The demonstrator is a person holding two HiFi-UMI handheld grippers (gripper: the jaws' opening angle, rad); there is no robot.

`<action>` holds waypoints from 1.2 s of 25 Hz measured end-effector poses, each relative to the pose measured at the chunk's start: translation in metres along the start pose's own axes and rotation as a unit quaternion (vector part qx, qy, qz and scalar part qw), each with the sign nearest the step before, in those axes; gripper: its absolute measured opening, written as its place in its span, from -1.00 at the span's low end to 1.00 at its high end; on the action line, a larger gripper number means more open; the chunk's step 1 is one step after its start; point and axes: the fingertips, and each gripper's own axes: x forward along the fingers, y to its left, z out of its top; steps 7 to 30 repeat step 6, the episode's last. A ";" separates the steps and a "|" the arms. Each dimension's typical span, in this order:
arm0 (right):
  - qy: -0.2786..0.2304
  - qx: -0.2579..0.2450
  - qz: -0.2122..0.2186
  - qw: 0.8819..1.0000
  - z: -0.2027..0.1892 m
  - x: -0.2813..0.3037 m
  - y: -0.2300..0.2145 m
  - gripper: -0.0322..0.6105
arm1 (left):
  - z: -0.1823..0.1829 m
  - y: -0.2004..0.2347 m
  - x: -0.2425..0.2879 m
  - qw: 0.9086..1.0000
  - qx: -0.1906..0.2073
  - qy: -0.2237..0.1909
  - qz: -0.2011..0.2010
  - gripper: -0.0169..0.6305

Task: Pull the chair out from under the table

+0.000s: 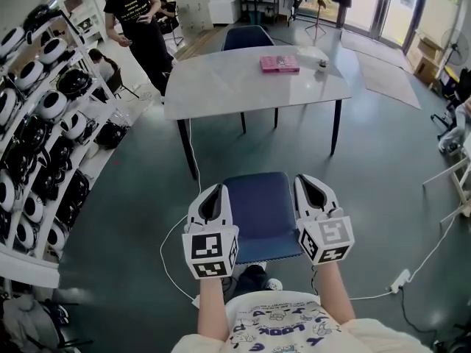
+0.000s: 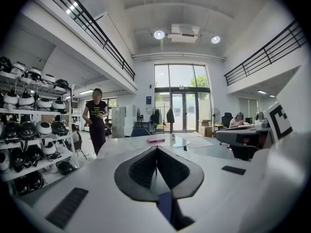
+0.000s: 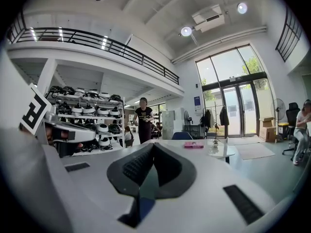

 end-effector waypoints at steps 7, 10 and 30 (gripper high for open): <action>0.001 0.000 0.000 1.000 0.001 0.006 -0.004 -0.89 | -0.001 -0.001 0.008 1.000 0.007 0.003 -0.002 -0.89; 0.001 0.000 0.000 1.000 0.001 0.006 -0.004 -0.89 | -0.001 -0.001 0.008 1.000 0.007 0.003 -0.002 -0.89; 0.001 0.000 0.000 1.000 0.001 0.006 -0.004 -0.89 | -0.001 -0.001 0.008 1.000 0.007 0.003 -0.002 -0.89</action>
